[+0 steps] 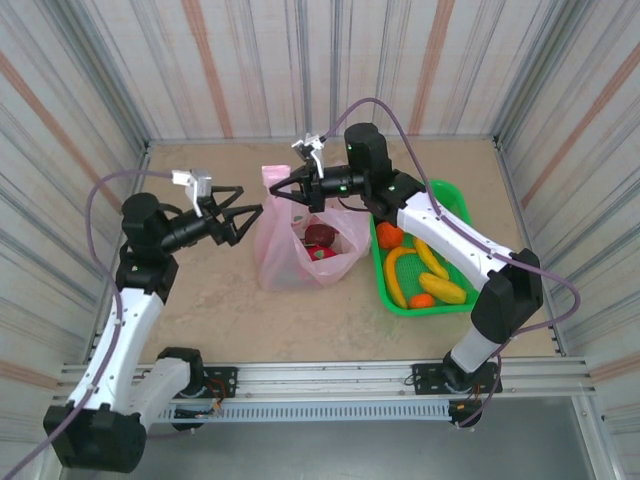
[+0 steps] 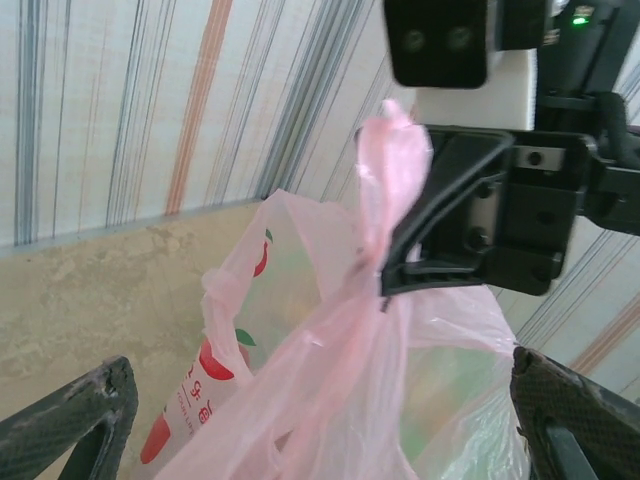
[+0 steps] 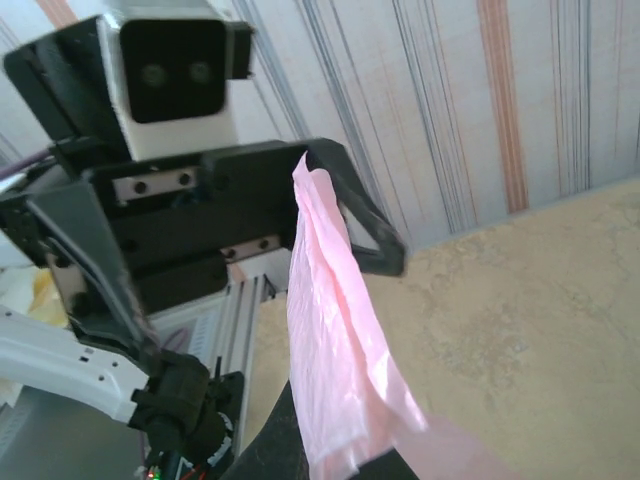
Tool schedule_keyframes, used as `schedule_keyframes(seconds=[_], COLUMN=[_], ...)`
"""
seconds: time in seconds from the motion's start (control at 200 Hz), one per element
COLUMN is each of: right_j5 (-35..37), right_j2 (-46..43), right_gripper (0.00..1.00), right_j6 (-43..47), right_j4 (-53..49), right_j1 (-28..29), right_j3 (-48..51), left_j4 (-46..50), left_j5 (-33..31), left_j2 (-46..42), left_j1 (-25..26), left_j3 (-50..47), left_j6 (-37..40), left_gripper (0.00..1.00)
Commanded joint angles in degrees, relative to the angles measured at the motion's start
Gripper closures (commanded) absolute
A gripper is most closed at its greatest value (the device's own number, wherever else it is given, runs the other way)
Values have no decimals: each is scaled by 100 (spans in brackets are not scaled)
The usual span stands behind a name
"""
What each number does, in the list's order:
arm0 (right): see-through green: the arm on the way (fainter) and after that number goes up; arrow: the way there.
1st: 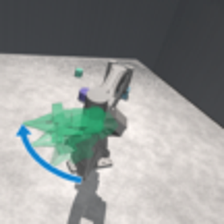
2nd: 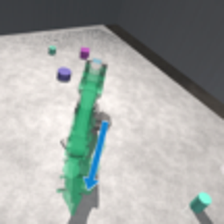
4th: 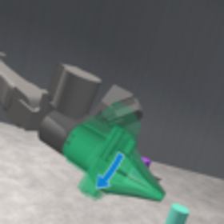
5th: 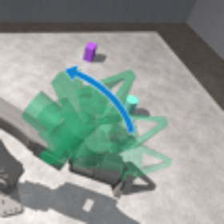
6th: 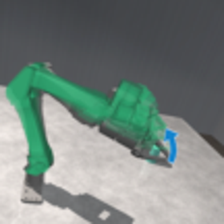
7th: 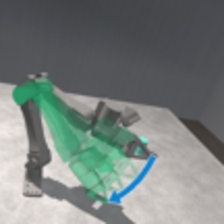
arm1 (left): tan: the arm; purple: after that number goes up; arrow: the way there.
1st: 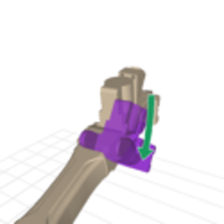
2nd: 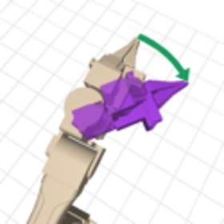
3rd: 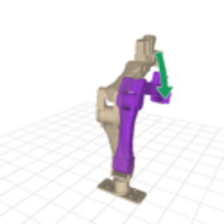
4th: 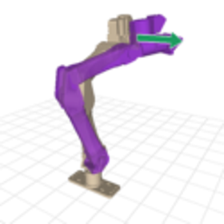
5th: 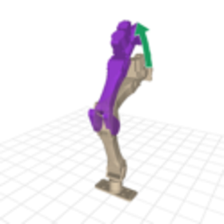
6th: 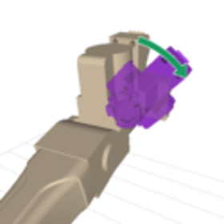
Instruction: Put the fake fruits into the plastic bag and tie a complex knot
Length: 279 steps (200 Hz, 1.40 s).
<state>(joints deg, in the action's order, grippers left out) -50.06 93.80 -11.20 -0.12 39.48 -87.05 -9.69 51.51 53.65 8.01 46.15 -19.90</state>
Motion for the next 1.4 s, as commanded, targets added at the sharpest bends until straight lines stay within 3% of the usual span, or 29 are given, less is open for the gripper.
schedule_keyframes(seconds=[0.0,0.185,0.255,0.391,0.706,0.801,0.972,1.137,1.393], right_j5=[35,87,232,537,613,545,430,217,-68], right_j2=[-168,-176,-191,-193,-106,-129,-212,-90,187], right_gripper=[100,100,100,100,100,95,77,59,58], right_j6=[-198,-293,-320,-408,-712,-740,-811,-813,-954], right_j4=[245,359,364,359,469,460,460,478,694], right_j1=[65,85,78,74,51,11,-173,-253,-204], right_j3=[47,72,65,48,-6,-2,30,-131,-493], left_j4=[-595,-782,-746,-743,-824,-899,-992,-1104,-1085], left_j5=[215,228,203,132,-53,-53,-10,169,306], left_j2=[124,496,558,564,745,789,776,803,883], left_j1=[287,516,552,615,850,884,901,905,932], left_j3=[-36,10,1,-104,-212,-213,-246,-239,-177], left_j6=[-104,-249,-277,-244,-132,-145,-153,-192,-170], left_gripper=[1,6,16,45,69,79,100,100,100])
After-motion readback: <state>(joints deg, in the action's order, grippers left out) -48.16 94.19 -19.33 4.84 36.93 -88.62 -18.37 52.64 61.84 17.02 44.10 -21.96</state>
